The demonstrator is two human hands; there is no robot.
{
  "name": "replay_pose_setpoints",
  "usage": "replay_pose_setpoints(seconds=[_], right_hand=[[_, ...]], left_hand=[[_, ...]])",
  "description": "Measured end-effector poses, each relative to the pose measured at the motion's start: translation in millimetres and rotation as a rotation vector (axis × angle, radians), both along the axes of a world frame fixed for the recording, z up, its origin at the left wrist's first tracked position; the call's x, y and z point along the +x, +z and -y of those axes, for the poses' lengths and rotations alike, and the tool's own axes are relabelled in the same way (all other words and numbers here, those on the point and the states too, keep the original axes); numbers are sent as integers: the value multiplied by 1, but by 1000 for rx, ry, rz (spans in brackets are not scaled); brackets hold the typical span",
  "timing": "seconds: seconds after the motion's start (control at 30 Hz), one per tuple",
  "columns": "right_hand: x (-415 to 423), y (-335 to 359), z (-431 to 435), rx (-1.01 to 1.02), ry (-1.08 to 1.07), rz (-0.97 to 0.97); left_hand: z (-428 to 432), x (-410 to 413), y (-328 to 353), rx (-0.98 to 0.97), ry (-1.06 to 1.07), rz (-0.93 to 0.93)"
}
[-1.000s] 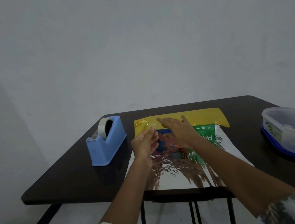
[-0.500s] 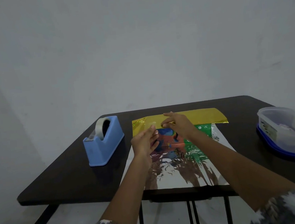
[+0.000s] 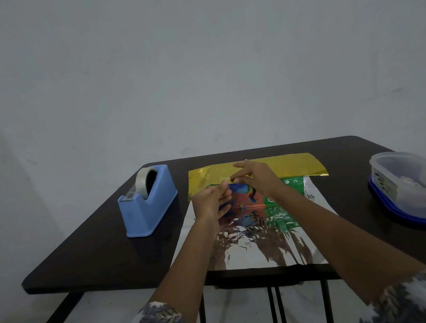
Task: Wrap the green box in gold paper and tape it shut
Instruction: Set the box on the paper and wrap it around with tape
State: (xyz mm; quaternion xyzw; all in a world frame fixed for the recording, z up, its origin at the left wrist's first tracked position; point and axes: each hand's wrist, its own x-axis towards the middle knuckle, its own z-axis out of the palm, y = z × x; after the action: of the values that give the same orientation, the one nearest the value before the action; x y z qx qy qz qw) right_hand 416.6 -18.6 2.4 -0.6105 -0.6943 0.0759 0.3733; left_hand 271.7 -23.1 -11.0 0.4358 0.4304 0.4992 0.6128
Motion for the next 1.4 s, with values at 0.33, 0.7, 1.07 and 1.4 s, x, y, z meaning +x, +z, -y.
replay_pose_setpoints(seconds=[0.33,0.7,1.07,1.4], right_hand=[[-1,1,2,0,5,8],[-2,1,2,-11,10,-25],[-12,5,1,-23,-51,-152],[-20,9,-10,-31,-226,-48]], left_hand=[[-4,9,-3,-41,75,17],[-7,12,-8,-79,84,35],[-5,15,-12,-125,121,74],[-9,16,-12,-123,150,43]])
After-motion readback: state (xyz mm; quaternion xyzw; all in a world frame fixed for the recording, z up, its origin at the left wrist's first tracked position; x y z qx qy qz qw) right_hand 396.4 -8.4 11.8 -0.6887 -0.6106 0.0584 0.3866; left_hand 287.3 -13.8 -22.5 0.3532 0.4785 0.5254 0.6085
